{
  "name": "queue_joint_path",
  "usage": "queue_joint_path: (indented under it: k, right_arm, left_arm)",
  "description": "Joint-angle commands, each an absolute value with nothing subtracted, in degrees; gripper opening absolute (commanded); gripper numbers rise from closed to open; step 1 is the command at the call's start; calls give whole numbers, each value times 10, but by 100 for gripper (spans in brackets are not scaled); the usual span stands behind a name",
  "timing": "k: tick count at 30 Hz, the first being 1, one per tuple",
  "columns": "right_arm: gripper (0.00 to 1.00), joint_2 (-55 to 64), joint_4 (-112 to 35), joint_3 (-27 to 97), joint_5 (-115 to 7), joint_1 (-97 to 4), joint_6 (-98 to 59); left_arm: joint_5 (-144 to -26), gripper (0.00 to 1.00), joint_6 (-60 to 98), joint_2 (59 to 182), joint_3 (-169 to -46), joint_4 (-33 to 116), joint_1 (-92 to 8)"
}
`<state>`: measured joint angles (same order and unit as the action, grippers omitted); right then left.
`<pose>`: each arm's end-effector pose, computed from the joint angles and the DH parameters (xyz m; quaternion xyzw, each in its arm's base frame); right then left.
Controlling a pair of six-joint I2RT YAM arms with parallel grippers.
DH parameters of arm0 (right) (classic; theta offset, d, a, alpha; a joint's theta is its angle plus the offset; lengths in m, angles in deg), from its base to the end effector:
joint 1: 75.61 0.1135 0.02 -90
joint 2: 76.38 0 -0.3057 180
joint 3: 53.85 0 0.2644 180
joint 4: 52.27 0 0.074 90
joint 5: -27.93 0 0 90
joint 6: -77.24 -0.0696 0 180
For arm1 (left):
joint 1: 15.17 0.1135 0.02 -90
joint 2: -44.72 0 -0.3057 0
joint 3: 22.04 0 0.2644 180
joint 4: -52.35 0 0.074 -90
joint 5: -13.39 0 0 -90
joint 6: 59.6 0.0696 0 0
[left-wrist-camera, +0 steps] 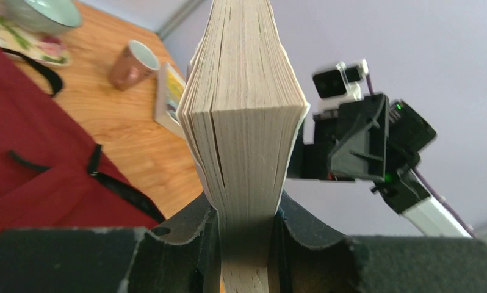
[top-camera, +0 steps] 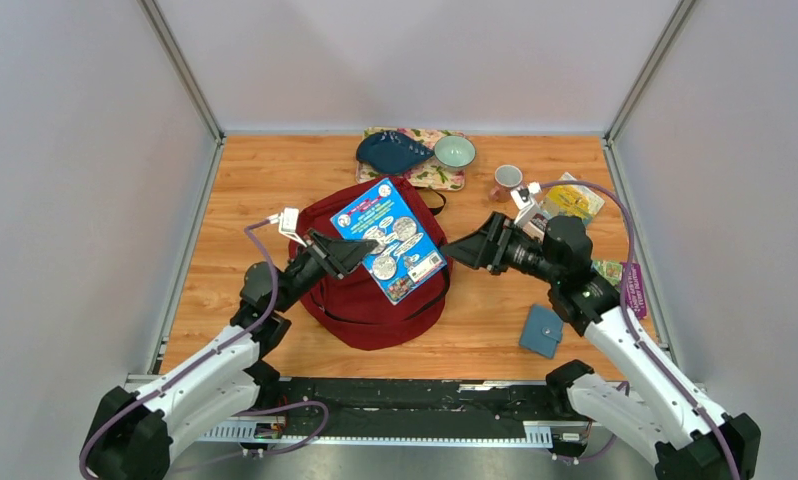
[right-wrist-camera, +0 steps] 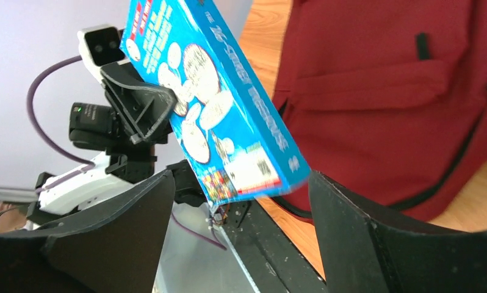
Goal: Pack the student bag
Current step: Pick up the book from the center of the board.
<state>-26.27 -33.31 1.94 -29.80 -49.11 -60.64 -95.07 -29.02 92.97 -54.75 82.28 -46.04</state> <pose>0.1770 0.1298 0.3437 -0.0298 0.7722 0.5339 0.3432 0.1662 -0.1250 0.3055 -0.0264 0.6176 -0.6222 0.4804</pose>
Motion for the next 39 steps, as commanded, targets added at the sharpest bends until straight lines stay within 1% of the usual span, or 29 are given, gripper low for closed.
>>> queue_joint_path:
  k: [1, 2, 4, 5, 8, 13, 25, 31, 34, 37, 38, 39]
  right_arm:
    - [83, -308, -352, -41, -355, -490, -642]
    - [83, -312, -379, -78, -347, -489, -663]
    - [83, -317, -457, -110, -346, -472, -712]
    - [84, -319, -471, -132, -353, -464, -720]
    - [84, -315, -508, -145, -391, -424, -736]
    - [84, -283, -589, -138, -421, -379, -753]
    - [85, -166, -735, -107, -424, -362, -789]
    - [84, -120, -812, -95, -425, -341, -802]
    - [82, -106, -829, -87, -429, -332, -801]
    - [77, -94, -840, -79, -435, -325, -803]
    - [71, -91, -843, -78, -437, -325, -808]
    - [68, -84, -849, -75, -439, -325, -810]
  left_arm:
    - [-829, 0, -269, 871, -513, 883, -459]
    - [-803, 0, -277, 866, -505, 898, -459]
    - [-784, 0, -288, 859, -491, 912, -459]
    - [-773, 0, -297, 859, -490, 925, -459]
    - [-771, 0, -323, 867, -490, 949, -461]
    - [-768, 0, -363, 895, -481, 1014, -465]
    - [-749, 0, -405, 934, -466, 1113, -488]
    - [-748, 0, -410, 950, -466, 1130, -495]
    - [-746, 0, -410, 958, -465, 1138, -504]
    - [-744, 0, -411, 967, -464, 1148, -510]
    - [-744, 0, -411, 969, -463, 1152, -510]
    - [-744, 0, -411, 973, -463, 1154, -511]
